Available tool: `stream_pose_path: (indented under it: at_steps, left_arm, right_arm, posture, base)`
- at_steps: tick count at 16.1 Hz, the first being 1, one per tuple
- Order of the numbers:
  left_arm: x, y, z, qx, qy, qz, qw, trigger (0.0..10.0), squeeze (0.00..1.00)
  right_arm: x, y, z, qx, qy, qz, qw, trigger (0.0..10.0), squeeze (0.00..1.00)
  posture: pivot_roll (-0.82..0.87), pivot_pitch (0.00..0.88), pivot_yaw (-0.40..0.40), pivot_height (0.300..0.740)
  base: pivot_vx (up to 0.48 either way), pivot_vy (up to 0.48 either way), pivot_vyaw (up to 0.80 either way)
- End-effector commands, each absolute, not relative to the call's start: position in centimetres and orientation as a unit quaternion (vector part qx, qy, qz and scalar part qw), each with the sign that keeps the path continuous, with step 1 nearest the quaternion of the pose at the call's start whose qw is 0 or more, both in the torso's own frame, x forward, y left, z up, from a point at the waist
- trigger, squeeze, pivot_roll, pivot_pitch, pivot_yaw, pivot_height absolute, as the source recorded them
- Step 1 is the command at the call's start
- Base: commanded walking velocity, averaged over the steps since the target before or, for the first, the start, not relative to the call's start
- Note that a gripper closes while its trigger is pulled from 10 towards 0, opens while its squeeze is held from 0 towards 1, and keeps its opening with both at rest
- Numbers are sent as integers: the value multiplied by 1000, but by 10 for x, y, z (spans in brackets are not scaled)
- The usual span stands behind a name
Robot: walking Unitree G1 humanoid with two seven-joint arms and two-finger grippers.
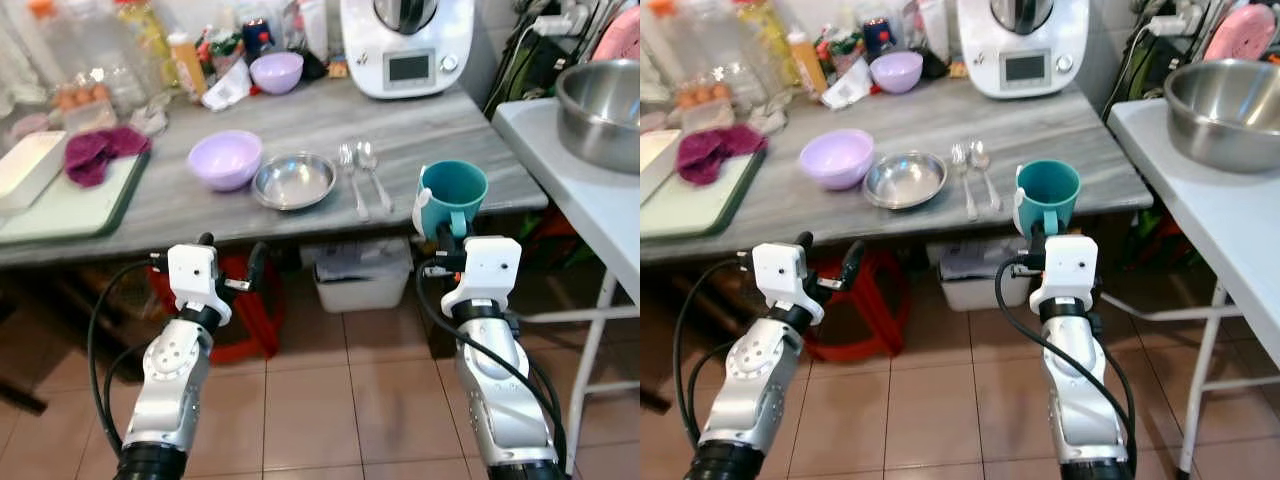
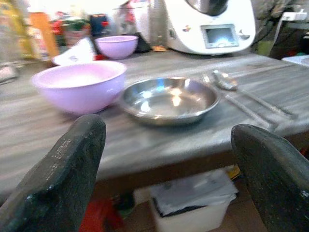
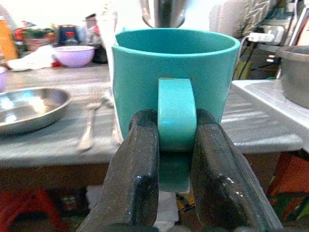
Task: Setting the table
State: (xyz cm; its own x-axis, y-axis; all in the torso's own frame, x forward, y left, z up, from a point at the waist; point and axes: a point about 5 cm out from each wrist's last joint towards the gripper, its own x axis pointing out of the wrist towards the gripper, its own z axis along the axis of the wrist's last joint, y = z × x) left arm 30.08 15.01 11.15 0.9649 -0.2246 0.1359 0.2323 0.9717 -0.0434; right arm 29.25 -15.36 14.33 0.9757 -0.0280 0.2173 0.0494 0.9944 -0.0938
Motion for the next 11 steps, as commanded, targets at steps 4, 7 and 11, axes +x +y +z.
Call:
stream_pose_path:
  at_steps: [4,7,11]
  left_arm:
    - [300,145,116,-33,-71,-121,990,10000,0]
    - [300,145,116,-31,-70,-120,990,10000,0]
    - [298,144,118,-30,-71,-123,989,10000,0]
  right_arm:
    - [292,-157,152,-58,-128,-23,990,10000,0]
    - [292,-157,152,-57,-127,-24,990,10000,0]
    - [291,-157,153,-56,-129,-25,990,10000,0]
  posture:
    - [-127,67,89,740]
    - [-129,69,90,740]
    - [-129,73,90,740]
  base:
    - [480,0,513]
    - [376,0,431]
    - [312,0,0]
